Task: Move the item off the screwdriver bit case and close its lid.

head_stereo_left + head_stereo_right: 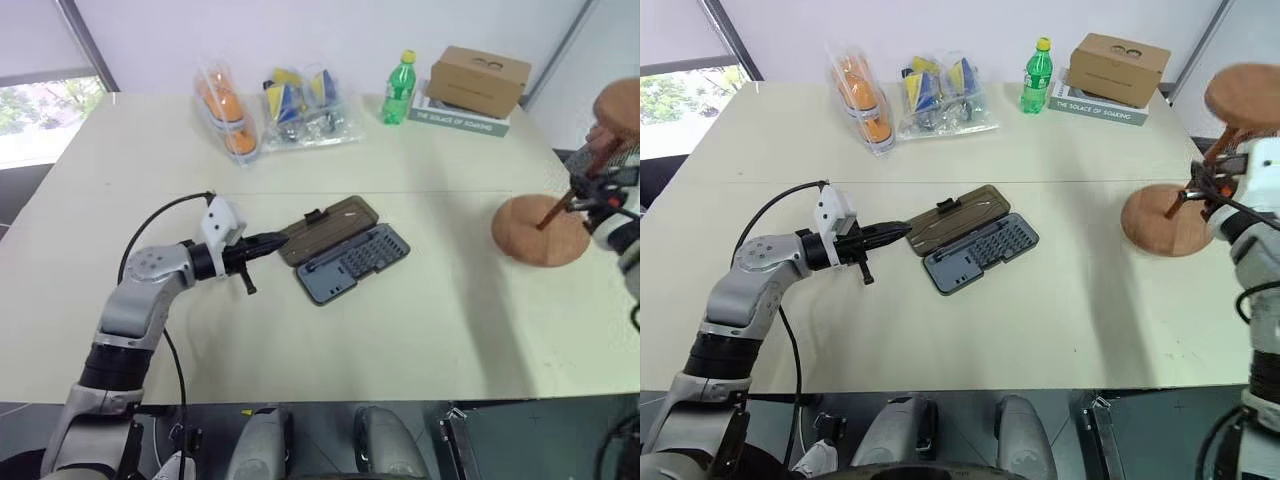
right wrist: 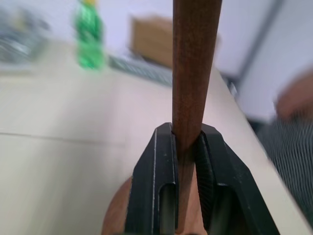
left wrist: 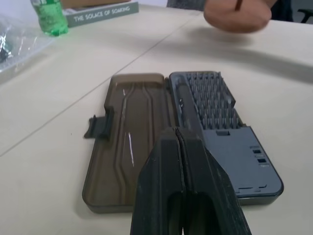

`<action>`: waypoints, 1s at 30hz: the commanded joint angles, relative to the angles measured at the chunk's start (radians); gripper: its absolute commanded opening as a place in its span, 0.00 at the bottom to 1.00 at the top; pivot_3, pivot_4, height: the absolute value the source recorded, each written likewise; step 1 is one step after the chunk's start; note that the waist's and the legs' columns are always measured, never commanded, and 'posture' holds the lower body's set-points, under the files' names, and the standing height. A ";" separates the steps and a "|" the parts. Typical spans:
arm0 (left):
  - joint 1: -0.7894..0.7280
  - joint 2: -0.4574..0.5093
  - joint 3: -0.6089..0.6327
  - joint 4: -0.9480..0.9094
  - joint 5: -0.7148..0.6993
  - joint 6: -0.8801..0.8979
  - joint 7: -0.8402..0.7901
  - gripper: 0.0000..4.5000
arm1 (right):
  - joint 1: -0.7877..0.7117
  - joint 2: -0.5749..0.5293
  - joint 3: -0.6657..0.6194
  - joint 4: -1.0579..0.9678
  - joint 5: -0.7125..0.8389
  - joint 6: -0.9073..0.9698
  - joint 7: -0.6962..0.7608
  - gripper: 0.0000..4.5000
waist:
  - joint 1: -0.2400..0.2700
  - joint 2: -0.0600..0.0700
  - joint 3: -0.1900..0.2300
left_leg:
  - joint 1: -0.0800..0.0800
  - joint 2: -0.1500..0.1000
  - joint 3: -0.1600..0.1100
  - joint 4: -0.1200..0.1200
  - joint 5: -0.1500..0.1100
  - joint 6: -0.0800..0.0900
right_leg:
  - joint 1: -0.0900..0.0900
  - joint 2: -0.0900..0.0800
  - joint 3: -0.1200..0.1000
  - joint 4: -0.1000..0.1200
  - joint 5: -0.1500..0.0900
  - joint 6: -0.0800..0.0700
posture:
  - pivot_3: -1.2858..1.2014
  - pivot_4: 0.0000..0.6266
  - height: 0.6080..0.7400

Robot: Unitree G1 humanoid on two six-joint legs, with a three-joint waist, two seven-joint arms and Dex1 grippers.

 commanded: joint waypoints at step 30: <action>0.021 -0.001 -0.003 -0.074 0.026 -0.022 0.052 0.00 | -0.258 0.112 -0.154 0.452 -0.094 -0.144 -0.253 0.01 | -0.024 0.003 0.000 | 0.002 0.000 0.000 0.000 0.000 0.000 | 0.001 0.000 0.001 0.003 0.000 0.001 | 0.52 0.24 1.00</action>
